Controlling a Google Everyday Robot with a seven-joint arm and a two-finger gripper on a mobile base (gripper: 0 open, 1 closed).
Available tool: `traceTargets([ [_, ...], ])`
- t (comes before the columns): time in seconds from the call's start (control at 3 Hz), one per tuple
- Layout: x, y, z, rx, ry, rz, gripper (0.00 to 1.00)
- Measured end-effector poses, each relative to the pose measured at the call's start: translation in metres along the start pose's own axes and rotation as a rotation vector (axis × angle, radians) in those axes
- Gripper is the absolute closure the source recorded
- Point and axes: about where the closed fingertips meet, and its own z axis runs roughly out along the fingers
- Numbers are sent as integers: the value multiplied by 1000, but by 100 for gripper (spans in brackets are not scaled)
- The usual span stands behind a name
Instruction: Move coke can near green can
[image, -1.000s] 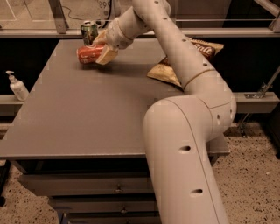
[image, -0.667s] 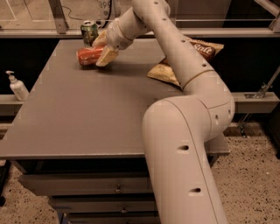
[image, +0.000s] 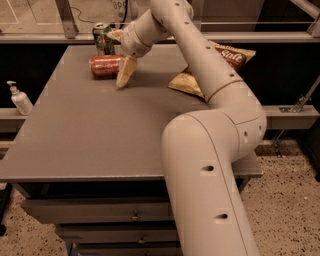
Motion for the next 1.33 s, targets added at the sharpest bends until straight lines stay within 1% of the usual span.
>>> traceTargets([
  [0.33, -1, -1, -7, 11, 3, 3, 0],
  [0.67, 1, -2, -33, 55, 18, 27, 0],
  [1.0, 3, 2, -63, 94, 45, 50, 0],
  [1.33, 4, 7, -99, 154, 57, 82, 0],
])
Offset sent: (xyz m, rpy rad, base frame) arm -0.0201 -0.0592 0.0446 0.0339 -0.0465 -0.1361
